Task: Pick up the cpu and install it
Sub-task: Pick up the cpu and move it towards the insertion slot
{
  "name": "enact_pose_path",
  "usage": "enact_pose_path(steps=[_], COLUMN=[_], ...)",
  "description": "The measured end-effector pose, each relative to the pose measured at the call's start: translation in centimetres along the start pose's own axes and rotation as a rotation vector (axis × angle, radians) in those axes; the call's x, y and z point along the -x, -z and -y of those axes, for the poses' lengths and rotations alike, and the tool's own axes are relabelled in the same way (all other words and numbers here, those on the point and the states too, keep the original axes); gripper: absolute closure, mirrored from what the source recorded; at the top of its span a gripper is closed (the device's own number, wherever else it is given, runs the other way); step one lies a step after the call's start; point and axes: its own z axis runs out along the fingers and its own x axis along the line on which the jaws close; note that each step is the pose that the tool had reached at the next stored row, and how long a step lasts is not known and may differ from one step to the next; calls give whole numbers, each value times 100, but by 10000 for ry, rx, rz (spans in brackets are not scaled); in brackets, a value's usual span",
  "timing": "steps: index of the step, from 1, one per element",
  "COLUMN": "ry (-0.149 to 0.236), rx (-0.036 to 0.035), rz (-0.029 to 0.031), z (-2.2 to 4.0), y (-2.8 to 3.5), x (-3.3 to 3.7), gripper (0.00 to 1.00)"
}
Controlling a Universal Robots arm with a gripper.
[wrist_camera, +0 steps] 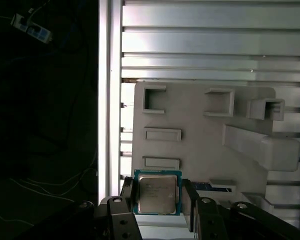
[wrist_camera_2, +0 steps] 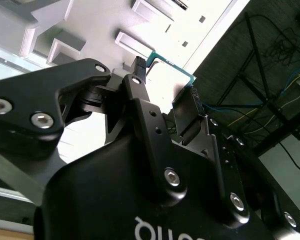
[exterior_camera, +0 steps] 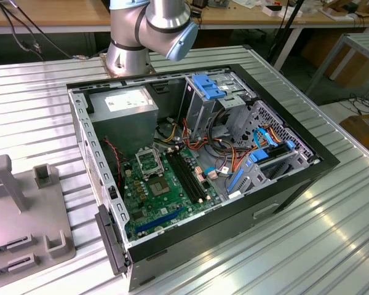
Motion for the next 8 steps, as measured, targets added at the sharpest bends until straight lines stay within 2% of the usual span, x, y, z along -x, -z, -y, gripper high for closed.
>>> enact_pose_path(steps=[6, 8], ry=[0, -2], rx=[-1, -2], rz=[10, 31], z=[0, 1], y=[1, 1], x=[0, 0], gripper=[53, 53])
